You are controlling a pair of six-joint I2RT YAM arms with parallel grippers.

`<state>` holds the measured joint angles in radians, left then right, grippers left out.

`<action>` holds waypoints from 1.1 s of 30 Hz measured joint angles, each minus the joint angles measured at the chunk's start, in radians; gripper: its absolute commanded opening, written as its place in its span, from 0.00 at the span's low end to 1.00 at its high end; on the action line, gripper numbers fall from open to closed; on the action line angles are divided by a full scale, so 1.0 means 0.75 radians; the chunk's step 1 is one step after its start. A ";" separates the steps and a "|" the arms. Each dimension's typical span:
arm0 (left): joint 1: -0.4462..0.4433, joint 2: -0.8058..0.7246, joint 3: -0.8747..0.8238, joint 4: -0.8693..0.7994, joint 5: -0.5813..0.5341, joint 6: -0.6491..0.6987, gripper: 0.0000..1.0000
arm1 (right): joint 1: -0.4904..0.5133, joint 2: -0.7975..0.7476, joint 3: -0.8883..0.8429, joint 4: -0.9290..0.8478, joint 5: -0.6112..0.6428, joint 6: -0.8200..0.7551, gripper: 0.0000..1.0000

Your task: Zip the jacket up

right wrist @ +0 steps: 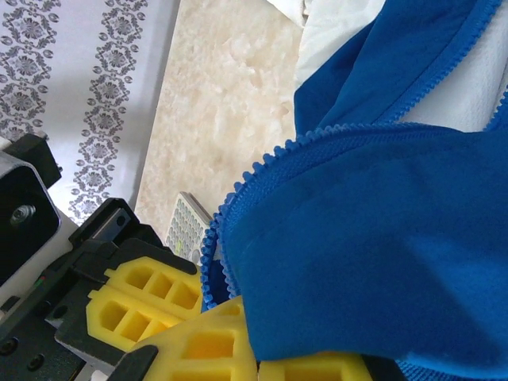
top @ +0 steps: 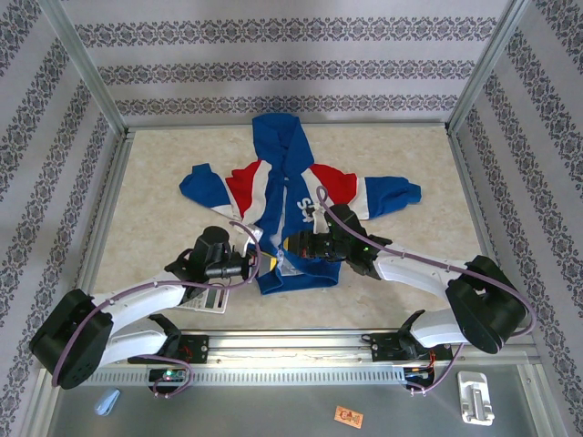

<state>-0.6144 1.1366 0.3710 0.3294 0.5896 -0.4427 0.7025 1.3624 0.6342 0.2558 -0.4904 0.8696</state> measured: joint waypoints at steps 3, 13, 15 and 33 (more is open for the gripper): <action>-0.004 0.001 0.000 -0.039 0.001 0.009 0.00 | 0.000 0.001 -0.002 0.001 0.002 0.022 0.00; -0.010 -0.167 -0.001 -0.263 -0.049 -0.010 0.55 | -0.017 0.051 -0.014 0.082 0.043 0.068 0.00; -0.007 -0.245 -0.001 -0.282 -0.073 -0.042 0.58 | -0.017 0.069 -0.025 0.105 0.041 0.076 0.00; 0.002 -0.091 -0.087 0.096 -0.130 -0.543 0.44 | 0.037 0.186 -0.038 0.241 -0.011 0.166 0.00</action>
<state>-0.6132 1.0683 0.3058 0.4015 0.4923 -0.8501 0.7300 1.5021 0.6056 0.4362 -0.4984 0.9943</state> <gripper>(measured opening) 0.499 0.050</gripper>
